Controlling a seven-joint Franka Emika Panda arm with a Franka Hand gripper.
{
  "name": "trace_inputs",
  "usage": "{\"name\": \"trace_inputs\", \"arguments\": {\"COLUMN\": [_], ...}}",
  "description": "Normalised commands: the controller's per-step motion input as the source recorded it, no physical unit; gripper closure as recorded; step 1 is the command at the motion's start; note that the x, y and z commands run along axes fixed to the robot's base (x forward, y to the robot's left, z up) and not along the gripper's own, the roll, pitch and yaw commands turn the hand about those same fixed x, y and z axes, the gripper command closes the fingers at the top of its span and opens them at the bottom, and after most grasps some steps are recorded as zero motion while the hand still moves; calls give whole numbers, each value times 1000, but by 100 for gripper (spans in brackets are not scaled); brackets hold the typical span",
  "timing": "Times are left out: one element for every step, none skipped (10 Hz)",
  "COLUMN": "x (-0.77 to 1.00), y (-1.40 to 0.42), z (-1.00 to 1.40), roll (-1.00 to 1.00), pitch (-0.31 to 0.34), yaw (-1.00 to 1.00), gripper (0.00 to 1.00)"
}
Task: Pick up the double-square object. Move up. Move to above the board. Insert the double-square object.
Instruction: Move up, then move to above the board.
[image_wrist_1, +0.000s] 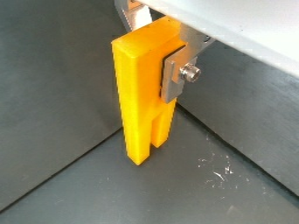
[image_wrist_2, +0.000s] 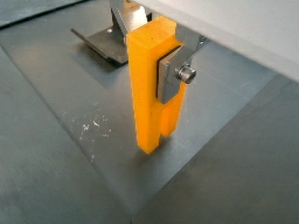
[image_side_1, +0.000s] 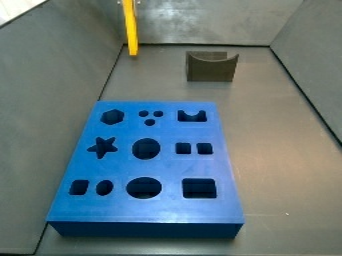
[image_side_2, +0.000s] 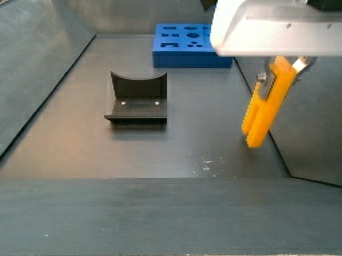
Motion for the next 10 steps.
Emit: {"name": "trace_inputs", "arguments": {"x": [-28,-26,-26,-22,-20,-18,125,132,101,73], "y": [3,3,5,5,3,3,-125,-133,-121,-107], "z": [539,470,401,315,253,190,1000,1000,1000,1000], "roll": [57,67,76,87,88,85,83,66,59,62], "pitch": [67,75,84,92,98,99,-278,-292,-239,-148], "yaw": [-13,-5,1,9,18,21,-114,-114,-87,-60], "gripper": [100,100,100,100,100,100,100,100,100,100]}}
